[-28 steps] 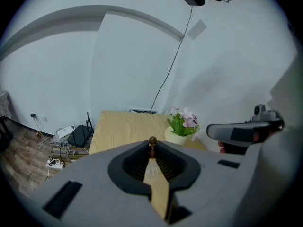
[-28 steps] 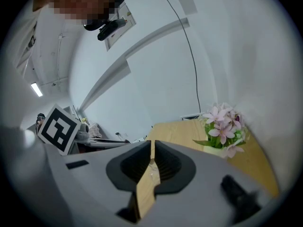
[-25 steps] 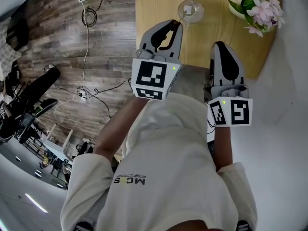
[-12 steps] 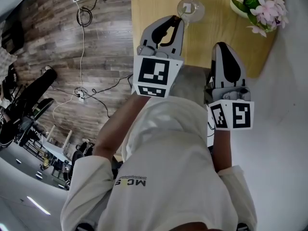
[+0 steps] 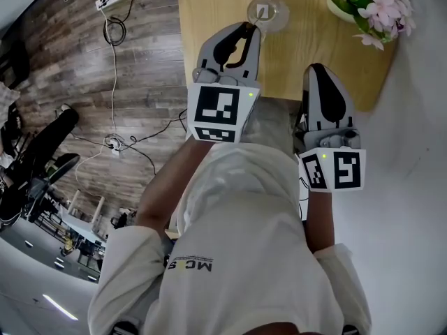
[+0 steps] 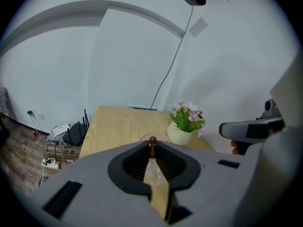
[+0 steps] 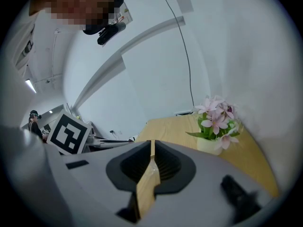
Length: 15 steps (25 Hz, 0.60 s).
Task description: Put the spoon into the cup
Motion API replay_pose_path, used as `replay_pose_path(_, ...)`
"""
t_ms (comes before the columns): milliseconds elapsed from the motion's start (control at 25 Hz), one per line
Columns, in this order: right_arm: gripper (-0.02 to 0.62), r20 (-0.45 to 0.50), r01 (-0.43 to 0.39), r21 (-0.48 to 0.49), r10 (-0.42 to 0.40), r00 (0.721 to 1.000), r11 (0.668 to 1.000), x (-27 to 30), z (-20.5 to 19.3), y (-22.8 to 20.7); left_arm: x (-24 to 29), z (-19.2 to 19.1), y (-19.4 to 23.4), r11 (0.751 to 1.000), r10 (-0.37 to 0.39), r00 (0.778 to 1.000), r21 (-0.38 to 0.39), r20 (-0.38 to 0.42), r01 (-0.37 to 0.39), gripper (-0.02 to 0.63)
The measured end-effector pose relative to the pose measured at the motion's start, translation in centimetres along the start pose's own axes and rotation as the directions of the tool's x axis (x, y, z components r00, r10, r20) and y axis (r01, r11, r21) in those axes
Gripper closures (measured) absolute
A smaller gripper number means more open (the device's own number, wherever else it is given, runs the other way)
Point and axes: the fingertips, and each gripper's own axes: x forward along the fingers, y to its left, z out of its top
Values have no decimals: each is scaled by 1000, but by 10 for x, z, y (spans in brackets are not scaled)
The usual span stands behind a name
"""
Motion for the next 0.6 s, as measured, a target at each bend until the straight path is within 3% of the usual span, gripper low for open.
replay_pose_path(320, 555, 8, -9, 5, 9, 1000, 1000, 3, 2, 1, 6, -7, -2, 1000, -21, 999, 11, -36, 21, 548)
replay_pose_path(400, 555, 15, -18, 3, 18, 1000, 1000, 3, 4, 4, 4, -9, -3, 999, -32, 998, 6, -47, 32, 462)
replay_pose_path(600, 555, 31, -34, 0, 34, 999, 999, 0, 12, 12, -13, -10, -5, 1000, -31, 998, 3, -58, 31, 448)
